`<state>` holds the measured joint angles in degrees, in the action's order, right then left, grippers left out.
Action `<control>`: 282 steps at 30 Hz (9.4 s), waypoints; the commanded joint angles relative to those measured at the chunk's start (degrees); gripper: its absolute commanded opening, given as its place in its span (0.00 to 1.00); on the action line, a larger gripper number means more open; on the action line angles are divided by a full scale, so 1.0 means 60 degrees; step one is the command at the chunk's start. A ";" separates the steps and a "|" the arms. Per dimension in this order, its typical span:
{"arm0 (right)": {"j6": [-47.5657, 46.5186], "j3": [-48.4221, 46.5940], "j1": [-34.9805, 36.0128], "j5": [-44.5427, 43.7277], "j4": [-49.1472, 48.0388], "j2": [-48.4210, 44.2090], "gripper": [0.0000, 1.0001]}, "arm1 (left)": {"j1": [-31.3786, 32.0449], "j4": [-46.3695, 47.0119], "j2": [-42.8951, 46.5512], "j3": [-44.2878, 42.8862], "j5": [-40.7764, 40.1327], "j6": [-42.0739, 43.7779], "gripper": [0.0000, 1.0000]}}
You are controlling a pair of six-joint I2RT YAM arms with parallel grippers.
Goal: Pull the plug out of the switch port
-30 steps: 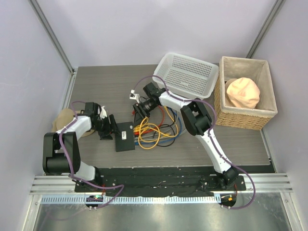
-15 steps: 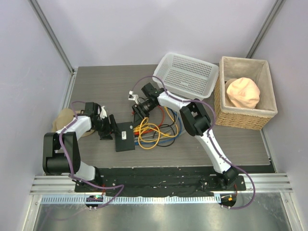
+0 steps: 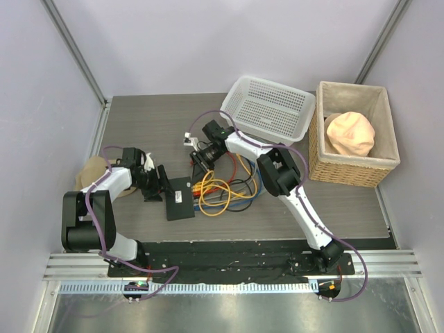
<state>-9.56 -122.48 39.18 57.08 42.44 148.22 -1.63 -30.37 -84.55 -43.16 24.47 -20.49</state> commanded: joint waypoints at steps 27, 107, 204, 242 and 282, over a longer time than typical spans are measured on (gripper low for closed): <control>-0.0370 0.0052 -0.0128 -0.1412 0.1029 0.0755 0.01 | 0.0008 0.0389 -0.0205 0.0162 -0.0122 0.0031 0.11; -0.4603 0.0345 -0.1666 -0.0300 0.3577 -0.0914 0.01 | 0.0609 -0.0900 -0.1582 -0.2767 0.1163 0.1378 0.65; 0.6133 -0.2688 -0.3905 0.0390 -0.4902 -0.3024 0.73 | 0.1414 -0.1514 -0.0953 -0.7761 0.5269 0.5728 0.00; 0.3748 0.2351 -0.3586 0.0375 -0.4540 -0.4899 0.88 | 0.4036 -0.2819 0.8260 0.2464 0.2294 1.8243 1.00; 0.2458 0.2540 -0.1490 0.0111 -0.2634 -0.2994 0.84 | 0.3978 -0.1577 0.1994 0.0731 -0.0430 1.0300 0.00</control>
<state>4.89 -109.93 30.55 57.39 25.93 131.68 22.59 -52.71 -69.87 -41.15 24.58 39.99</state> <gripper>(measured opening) 0.843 0.013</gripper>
